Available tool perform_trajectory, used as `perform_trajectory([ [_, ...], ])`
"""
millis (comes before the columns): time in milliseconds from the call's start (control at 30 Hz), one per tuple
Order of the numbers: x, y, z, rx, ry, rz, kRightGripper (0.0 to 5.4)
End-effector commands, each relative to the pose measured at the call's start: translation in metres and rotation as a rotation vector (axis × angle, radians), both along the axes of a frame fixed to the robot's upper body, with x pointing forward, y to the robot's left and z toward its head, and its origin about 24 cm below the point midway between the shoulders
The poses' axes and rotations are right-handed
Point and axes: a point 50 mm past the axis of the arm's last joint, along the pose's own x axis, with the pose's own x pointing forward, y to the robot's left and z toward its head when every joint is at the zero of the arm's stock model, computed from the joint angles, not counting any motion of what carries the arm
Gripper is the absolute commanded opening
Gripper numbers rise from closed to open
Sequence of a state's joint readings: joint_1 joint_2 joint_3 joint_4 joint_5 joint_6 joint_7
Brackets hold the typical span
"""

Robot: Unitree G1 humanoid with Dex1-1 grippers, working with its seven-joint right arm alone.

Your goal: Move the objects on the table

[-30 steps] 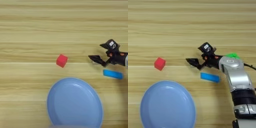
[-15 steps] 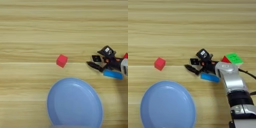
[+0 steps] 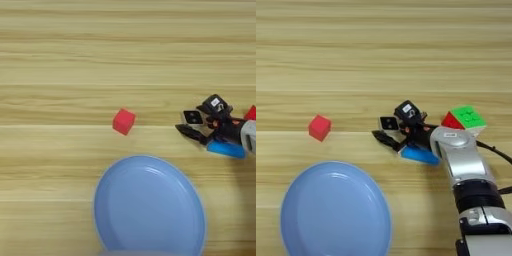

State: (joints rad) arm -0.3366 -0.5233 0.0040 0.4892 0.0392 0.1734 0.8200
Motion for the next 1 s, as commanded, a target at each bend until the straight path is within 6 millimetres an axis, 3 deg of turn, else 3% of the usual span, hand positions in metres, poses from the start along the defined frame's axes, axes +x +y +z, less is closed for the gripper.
perform_trajectory([
  [33,0.015,-0.003,0.03,-0.03,-0.119,0.011,4.42],
  [433,0.016,-0.002,0.028,-0.028,-0.118,0.014,3.16],
  [867,0.019,0.005,0.037,-0.015,-0.157,0.041,3.15],
  [1000,0.018,0.017,0.046,0.006,-0.197,0.084,3.15],
])
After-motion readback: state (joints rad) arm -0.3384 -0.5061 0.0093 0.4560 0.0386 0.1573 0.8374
